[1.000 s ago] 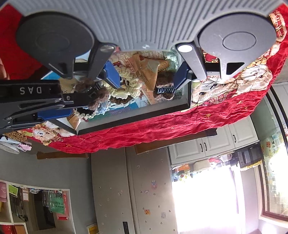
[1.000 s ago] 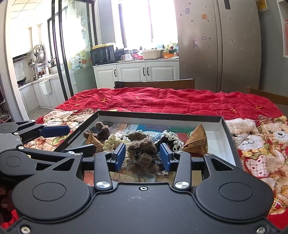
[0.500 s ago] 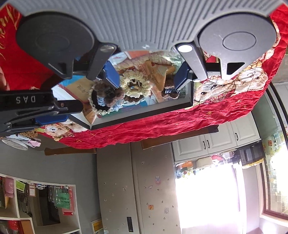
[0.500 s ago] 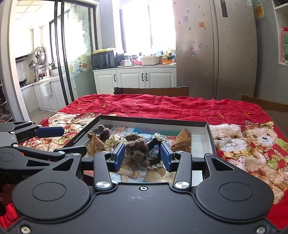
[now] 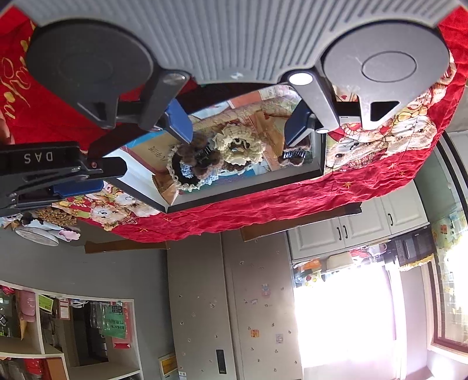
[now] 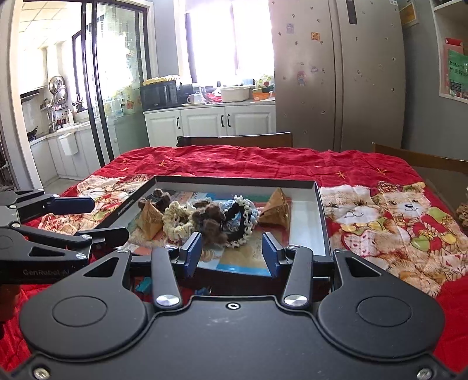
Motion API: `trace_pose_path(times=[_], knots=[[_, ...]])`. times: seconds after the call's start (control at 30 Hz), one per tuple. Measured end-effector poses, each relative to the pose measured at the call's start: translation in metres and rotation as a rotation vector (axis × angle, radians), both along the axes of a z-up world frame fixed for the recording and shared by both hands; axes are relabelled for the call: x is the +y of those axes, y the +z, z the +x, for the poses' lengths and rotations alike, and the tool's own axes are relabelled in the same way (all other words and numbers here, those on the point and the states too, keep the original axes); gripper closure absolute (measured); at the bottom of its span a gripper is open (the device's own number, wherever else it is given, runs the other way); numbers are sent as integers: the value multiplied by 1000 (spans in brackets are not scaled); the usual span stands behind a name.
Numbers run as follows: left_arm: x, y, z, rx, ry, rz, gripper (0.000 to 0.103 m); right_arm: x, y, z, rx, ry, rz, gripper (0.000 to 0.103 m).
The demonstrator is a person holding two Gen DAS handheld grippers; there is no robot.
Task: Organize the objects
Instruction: 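Withdraw both tools from the box toward the blue binder clips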
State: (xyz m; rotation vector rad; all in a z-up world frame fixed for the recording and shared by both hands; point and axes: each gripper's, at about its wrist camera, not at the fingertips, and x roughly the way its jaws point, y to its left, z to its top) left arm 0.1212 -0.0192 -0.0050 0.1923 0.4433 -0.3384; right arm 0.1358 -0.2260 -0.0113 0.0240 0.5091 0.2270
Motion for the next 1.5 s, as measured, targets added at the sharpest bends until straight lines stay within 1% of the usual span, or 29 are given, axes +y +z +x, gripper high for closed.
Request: trace_pose_path(times=[0.3, 0.57, 0.77, 0.9, 1.13, 1.17, 1.37, 1.5], knots=[[-3, -13, -12, 26, -8, 11, 21, 1, -9, -14, 11, -4, -22, 57], [-10, -39, -14, 70, -13, 47, 21, 3, -26, -20, 32, 0, -38, 56], [-13, -55, -11, 106, -2, 48, 21, 7, -39, -20, 46, 3, -60, 56], [-12, -61, -5, 145, 20, 12, 21, 9, -45, -19, 55, 5, -68, 56], [-4, -69, 6, 207, 79, -72, 34, 10, -54, -16, 72, 9, -60, 56], [-4, -70, 7, 211, 85, -81, 34, 12, -55, -15, 76, 10, -61, 56], [-7, -70, 7, 207, 94, -80, 34, 20, -61, -14, 75, 41, -73, 56], [-8, -70, 8, 212, 113, -95, 35, 28, -62, -12, 61, 48, -95, 56]])
